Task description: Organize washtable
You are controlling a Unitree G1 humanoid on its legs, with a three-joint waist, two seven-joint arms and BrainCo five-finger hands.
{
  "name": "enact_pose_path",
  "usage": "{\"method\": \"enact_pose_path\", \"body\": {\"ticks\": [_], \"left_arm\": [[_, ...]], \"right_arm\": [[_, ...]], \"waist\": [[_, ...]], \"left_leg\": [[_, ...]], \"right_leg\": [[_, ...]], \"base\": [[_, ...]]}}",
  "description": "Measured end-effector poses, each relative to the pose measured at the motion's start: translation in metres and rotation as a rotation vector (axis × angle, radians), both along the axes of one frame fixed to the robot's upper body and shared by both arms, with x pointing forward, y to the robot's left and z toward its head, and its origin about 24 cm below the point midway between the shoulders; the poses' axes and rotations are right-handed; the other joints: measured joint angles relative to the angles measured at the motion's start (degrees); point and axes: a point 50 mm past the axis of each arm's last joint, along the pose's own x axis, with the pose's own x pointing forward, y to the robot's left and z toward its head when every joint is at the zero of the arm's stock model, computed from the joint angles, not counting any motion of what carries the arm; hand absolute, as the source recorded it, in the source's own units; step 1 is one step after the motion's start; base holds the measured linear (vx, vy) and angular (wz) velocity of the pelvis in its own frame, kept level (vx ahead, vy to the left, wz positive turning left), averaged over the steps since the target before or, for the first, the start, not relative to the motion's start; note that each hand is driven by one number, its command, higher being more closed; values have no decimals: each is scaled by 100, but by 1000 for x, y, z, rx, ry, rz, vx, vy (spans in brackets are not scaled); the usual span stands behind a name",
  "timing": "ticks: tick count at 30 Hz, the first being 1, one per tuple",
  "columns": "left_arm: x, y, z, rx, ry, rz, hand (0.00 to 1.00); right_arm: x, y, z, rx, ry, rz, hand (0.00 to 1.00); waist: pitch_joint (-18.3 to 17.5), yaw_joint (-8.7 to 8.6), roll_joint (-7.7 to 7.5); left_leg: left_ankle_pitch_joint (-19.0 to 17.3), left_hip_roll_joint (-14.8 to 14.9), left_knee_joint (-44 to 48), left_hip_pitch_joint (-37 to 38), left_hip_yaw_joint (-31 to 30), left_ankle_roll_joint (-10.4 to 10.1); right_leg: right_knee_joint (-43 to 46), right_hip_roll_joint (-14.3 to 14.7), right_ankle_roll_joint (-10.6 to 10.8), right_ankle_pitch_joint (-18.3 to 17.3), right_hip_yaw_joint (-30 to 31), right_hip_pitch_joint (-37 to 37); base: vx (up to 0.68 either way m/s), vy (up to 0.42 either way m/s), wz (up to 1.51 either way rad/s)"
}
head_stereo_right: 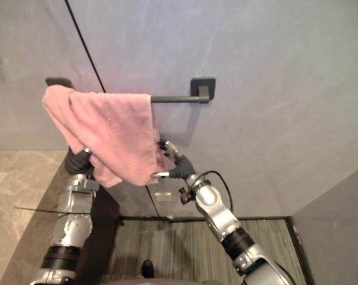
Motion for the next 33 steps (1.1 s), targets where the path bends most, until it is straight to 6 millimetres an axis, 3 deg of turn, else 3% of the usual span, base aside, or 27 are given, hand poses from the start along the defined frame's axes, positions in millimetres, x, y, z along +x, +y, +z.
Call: {"method": "enact_pose_path", "body": {"ticks": [4, 9, 22, 23, 33], "left_arm": [[1, -2, 1, -1, -2, -6, 100], [12, -9, 6, -22, -19, -20, 100], [13, -14, 5, -24, -9, -32, 100], [13, -14, 5, -24, -9, -31, 100], [13, -15, 5, -26, -8, -31, 100]], "right_arm": [[1, 12, 4, -33, -30, 43, 0], [4, 16, -1, -80, -18, 57, 0], [12, 23, 1, -132, -28, 71, 0], [12, 24, 1, -132, -26, 72, 100], [12, 24, 1, -107, -13, 72, 100]], "waist": [[0, 20, -1], [-2, 112, 1], [-2, 148, 4], [-2, 157, 4], [-1, 152, 6]], "left_leg": [[1, 0, 1, -5, -12, 0], [50, 1, 31, -44, -31, -12], [61, -5, 1, -128, -190, -3], [61, -7, 1, -138, -202, -3], [62, -12, 1, -161, -215, -3]], "right_leg": [[-3, 1, 0, 0, -11, 21], [-3, 5, -1, 0, -41, 22], [2, 7, -1, 0, -190, 18], [-1, 6, -1, 0, -201, 17], [-6, 6, -3, -2, -208, 0]], "base": [[10, -4, 1], [25, -8, 3], [-15, -5, 6], [5, -4, 5], [1, 0, 0]]}}
